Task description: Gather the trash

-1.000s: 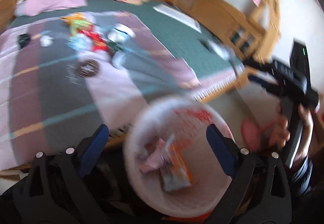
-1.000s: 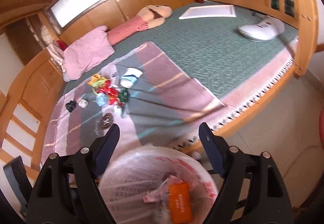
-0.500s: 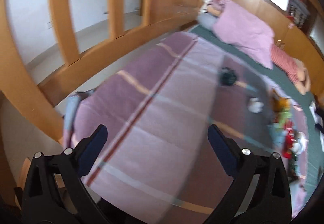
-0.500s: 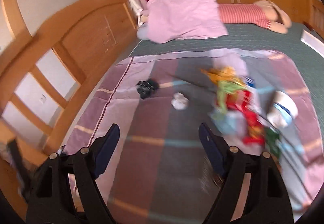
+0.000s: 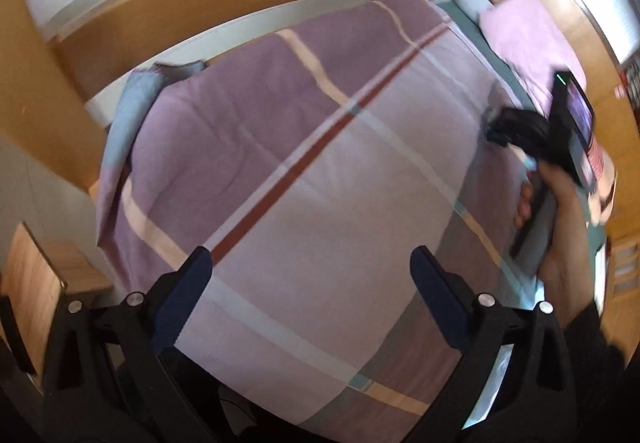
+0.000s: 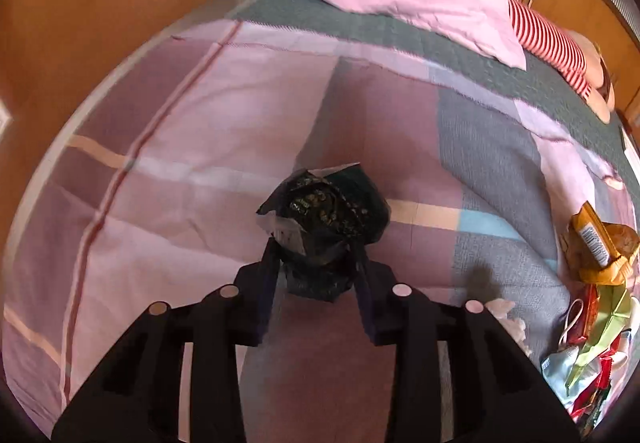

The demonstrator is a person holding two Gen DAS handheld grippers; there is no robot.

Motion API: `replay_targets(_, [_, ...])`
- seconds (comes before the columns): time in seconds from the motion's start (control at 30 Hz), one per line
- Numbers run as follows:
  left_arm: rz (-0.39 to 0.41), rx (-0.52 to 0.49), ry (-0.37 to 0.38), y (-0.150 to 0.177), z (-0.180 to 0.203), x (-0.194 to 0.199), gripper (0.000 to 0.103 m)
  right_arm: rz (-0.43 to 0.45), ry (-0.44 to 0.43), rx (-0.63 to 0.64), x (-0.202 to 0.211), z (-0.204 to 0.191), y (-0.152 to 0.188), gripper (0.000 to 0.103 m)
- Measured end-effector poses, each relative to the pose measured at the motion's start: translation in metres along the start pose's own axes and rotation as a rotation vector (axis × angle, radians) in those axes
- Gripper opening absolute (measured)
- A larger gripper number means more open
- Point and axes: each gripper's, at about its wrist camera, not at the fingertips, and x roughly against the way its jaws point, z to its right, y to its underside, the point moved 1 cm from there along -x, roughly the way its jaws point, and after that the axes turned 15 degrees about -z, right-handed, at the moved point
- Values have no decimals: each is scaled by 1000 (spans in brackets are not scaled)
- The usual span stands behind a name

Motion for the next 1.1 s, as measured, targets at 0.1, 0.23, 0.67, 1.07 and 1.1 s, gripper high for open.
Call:
replay_targets(0.1, [32, 99, 36, 1, -21, 7, 99, -25, -146, 56, 24, 1, 32, 35])
replay_targets(0.23, [77, 191, 57, 3, -41, 15, 99, -140, -239, 213, 44, -10, 102, 35])
replay_targets(0.67, [-21, 150, 57, 5, -19, -18, 99, 53, -282, 93, 94, 60, 102, 78])
replay_targets(1.07, [-57, -179, 111, -3, 66, -35, 98, -67, 38, -86, 1, 101, 56, 30])
replay_targets(1.1, [-68, -213, 115, -5, 75, -38, 98, -58, 18, -79, 10, 103, 61, 30])
